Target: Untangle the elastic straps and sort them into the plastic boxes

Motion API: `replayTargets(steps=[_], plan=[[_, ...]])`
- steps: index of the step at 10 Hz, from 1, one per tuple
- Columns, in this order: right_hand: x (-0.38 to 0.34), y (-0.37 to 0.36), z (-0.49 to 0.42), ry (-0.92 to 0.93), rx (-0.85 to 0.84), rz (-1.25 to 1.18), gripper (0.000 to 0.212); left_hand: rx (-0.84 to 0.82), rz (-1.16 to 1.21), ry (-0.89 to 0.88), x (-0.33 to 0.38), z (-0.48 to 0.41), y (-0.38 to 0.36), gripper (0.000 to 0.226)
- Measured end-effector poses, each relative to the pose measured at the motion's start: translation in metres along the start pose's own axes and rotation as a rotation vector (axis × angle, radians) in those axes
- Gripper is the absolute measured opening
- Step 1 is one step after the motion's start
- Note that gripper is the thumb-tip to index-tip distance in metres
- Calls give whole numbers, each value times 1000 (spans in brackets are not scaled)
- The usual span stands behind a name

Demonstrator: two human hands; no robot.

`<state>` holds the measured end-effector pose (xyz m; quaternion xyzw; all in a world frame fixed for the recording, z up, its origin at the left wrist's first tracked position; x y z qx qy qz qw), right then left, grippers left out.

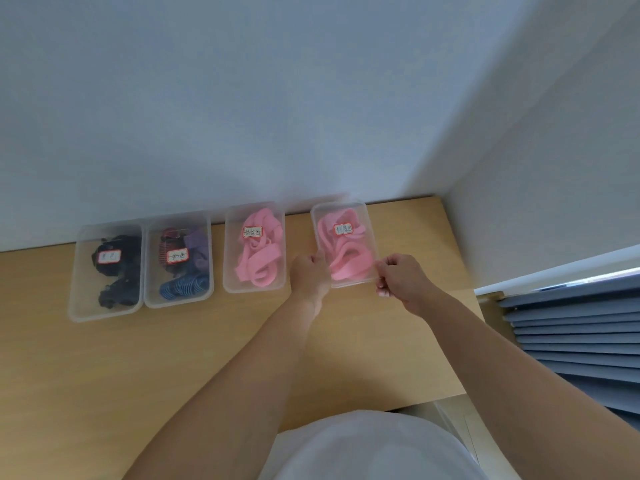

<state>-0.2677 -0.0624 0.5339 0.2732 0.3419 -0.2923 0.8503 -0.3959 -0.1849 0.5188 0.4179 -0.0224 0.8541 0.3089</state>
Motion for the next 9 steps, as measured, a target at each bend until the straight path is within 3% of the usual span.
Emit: replayTargets(steps=[2, 3, 4, 5, 6, 8, 9], plan=[[-6, -1, 0, 16, 14, -6, 15, -34, 63, 20, 4, 2, -2, 37], [-9, -6, 4, 247, 184, 427, 23, 103, -171, -182, 10, 12, 0, 12], [-1, -14, 10, 534, 121, 837, 54, 149, -660, -496, 13, 29, -1, 43], [12, -20, 15, 584, 104, 1112, 58, 7, -1092, -660, -6, 38, 1, 73], [12, -25, 16, 567, 96, 1239, 61, -85, -1301, -630, -13, 32, 16, 73], [-17, -29, 8, 550, 4, 1290, 62, -126, -1214, -648, 29, 36, 23, 77], [-26, -15, 16, 615, -32, 1270, 63, -37, -1237, -708, 43, 46, 38, 82]])
Point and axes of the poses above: each hand's wrist, its own z-axis away from the middle knuckle, its own y-axis out of the back of the hand, x = y × z, the point moved 1 cm from there along -z, towards the middle knuckle, and after that the axes turned 3 degrees about y, right-handed, at the moved point
